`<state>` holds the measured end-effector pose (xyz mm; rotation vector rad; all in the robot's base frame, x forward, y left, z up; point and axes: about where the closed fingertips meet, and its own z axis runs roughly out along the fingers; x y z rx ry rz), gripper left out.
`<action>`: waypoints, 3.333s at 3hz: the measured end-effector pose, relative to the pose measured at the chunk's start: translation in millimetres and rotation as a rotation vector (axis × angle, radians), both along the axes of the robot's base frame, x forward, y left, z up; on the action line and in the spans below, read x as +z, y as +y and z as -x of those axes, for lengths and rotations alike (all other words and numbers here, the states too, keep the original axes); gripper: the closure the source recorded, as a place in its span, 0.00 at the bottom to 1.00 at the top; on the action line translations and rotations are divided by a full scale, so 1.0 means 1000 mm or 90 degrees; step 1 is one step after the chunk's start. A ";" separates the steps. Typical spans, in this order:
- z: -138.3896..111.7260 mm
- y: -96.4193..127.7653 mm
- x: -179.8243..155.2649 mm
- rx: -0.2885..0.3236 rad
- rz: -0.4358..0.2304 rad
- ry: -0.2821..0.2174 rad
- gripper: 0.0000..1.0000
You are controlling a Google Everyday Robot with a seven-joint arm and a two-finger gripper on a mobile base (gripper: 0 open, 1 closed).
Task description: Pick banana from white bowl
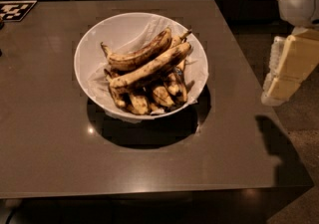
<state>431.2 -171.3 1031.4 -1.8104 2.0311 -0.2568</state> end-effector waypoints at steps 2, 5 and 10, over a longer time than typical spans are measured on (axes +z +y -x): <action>0.003 0.059 0.005 0.148 0.066 -0.005 0.00; 0.009 0.084 0.020 0.181 0.086 -0.049 0.00; -0.040 0.167 -0.055 0.287 0.157 0.056 0.38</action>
Offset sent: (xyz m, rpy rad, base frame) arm -0.0021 0.0837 -0.0135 -0.1633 0.0327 0.3808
